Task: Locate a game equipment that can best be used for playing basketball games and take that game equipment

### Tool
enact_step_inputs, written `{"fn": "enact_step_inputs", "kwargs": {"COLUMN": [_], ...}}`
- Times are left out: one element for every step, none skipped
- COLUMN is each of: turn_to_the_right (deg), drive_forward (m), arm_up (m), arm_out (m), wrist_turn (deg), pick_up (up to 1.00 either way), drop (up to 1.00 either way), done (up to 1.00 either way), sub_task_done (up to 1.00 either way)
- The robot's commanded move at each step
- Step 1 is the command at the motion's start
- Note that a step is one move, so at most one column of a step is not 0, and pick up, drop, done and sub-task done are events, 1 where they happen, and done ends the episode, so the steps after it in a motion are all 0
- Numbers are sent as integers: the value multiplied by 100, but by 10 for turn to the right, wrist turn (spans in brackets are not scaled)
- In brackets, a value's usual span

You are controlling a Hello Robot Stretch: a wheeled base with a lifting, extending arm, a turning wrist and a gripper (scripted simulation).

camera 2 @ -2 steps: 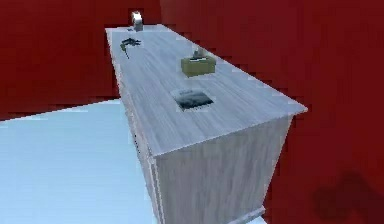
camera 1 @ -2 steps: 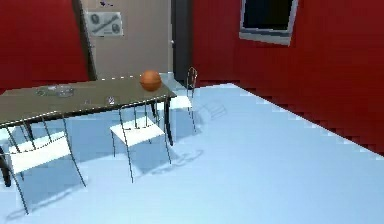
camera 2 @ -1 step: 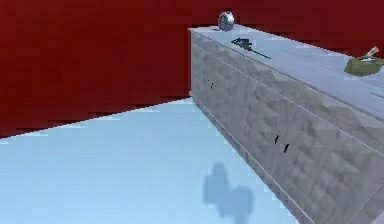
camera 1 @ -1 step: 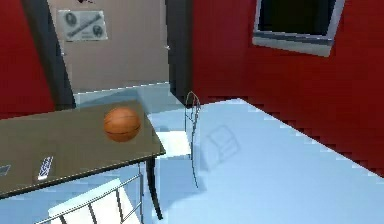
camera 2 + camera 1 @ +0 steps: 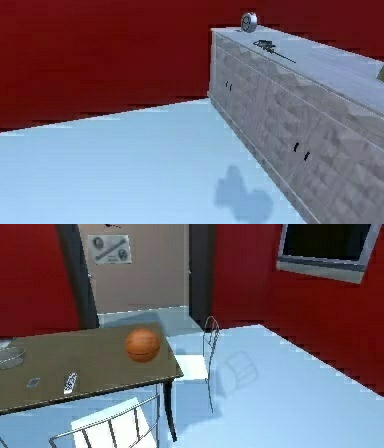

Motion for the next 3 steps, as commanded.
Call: {"fn": "enact_step_inputs", "kwargs": {"turn_to_the_right": [0, -450, -450], "drive_forward": [10, 0, 0], "arm_up": [0, 0, 0], "arm_out": [0, 0, 0], "wrist_turn": [0, 0, 0], "pick_up": [0, 0, 0], "drop": [0, 0, 0], "done": [0, 0, 0], "sub_task_done": [0, 0, 0]}}
